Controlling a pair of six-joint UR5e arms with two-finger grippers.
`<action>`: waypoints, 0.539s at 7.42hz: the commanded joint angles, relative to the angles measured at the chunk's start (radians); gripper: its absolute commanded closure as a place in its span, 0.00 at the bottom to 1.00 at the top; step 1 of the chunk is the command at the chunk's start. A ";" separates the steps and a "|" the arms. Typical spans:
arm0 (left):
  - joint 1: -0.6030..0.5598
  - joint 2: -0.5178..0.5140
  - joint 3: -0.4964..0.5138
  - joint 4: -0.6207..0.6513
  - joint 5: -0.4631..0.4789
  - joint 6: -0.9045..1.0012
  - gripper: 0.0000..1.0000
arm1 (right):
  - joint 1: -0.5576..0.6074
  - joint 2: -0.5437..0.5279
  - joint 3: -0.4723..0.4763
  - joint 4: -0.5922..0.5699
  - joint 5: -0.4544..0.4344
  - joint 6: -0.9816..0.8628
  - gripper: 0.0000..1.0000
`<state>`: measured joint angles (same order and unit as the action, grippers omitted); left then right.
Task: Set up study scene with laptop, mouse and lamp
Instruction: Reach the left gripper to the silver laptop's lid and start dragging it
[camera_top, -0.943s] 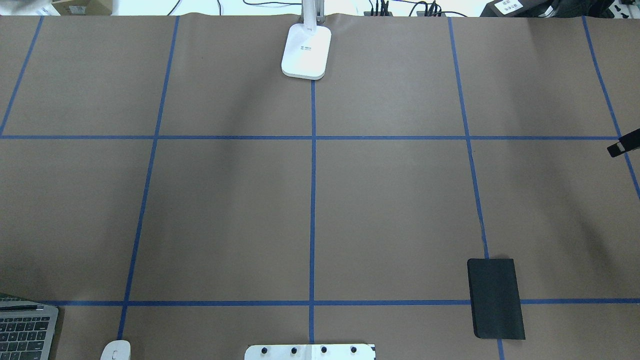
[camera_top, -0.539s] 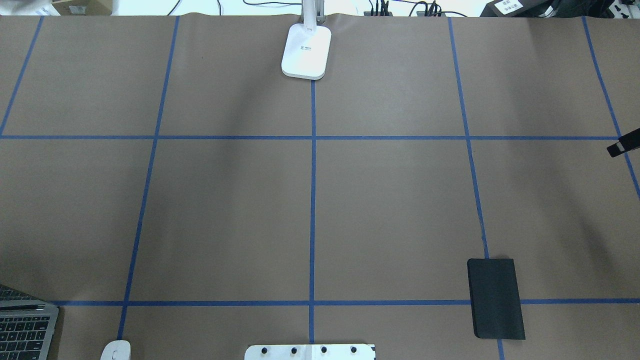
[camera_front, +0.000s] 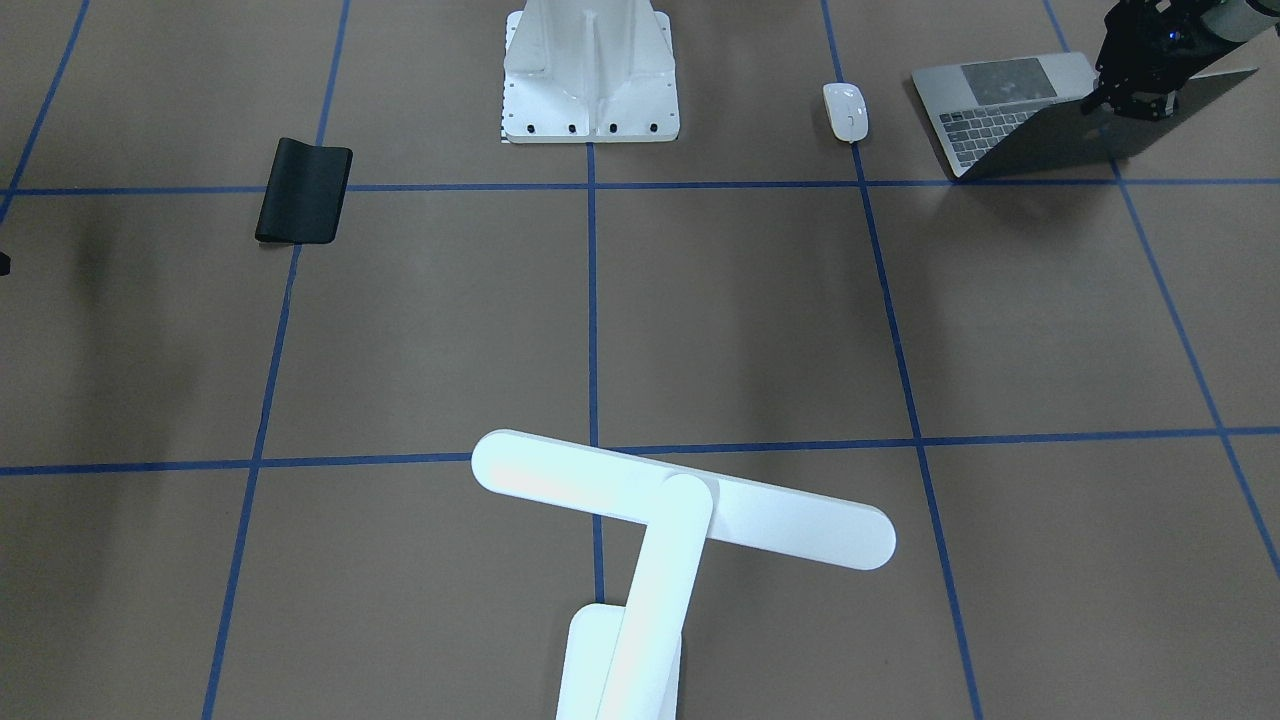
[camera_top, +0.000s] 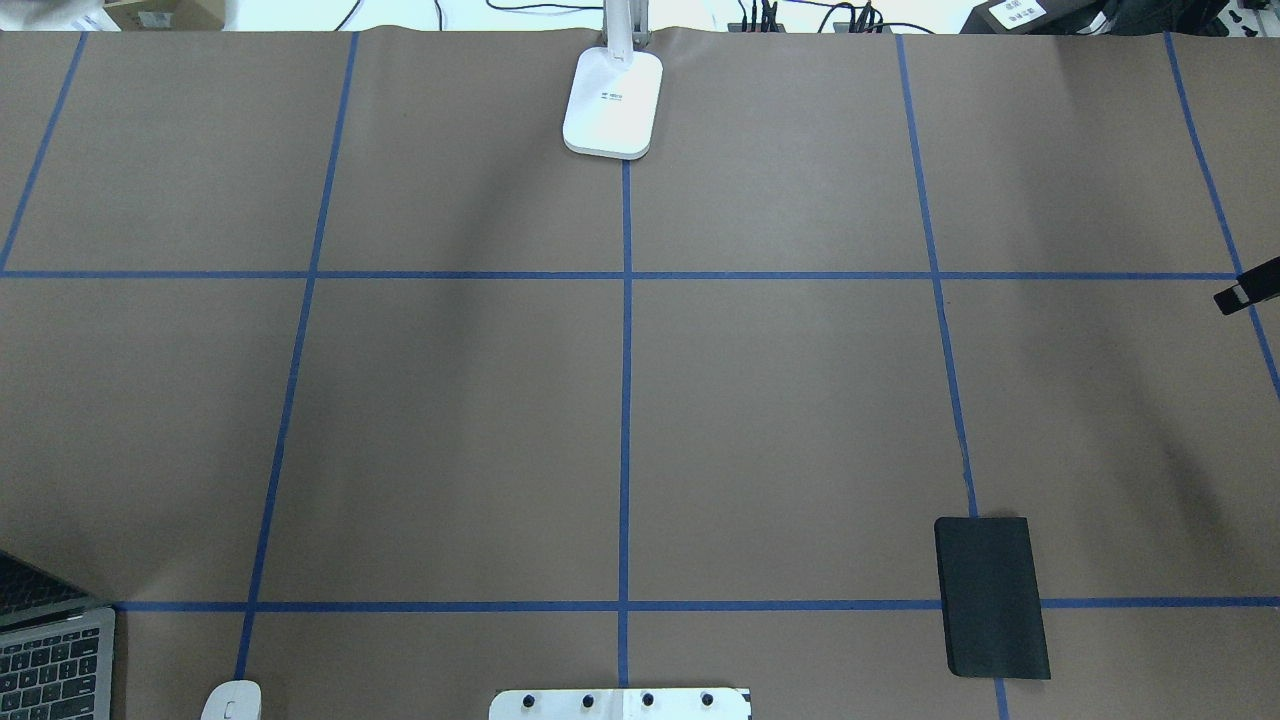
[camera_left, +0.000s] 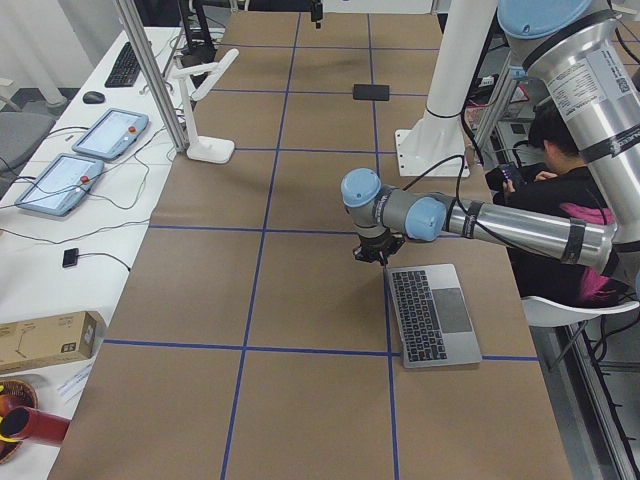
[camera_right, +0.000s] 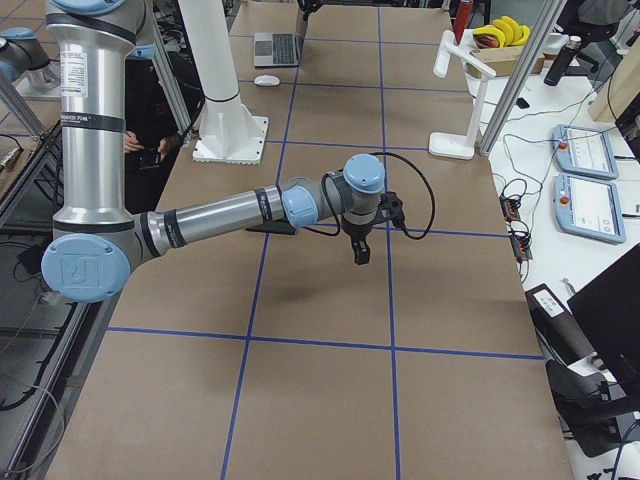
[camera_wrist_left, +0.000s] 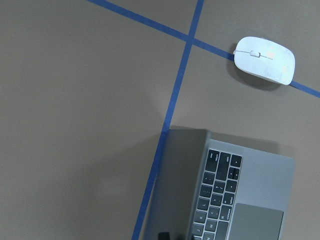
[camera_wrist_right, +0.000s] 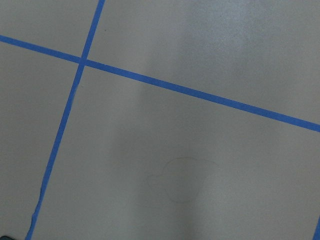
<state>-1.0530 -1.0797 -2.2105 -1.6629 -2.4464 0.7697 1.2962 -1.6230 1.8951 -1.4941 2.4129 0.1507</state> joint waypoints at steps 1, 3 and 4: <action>-0.028 0.001 -0.002 0.000 0.001 0.019 0.88 | 0.000 0.000 -0.001 0.000 0.000 0.000 0.01; -0.067 0.003 -0.018 0.000 0.000 0.036 0.88 | 0.000 0.000 -0.001 0.000 0.000 0.001 0.01; -0.082 0.003 -0.023 0.000 0.000 0.040 0.88 | 0.002 0.000 0.002 0.000 0.002 0.001 0.01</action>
<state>-1.1131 -1.0773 -2.2253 -1.6628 -2.4465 0.8015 1.2965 -1.6230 1.8950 -1.4941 2.4132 0.1513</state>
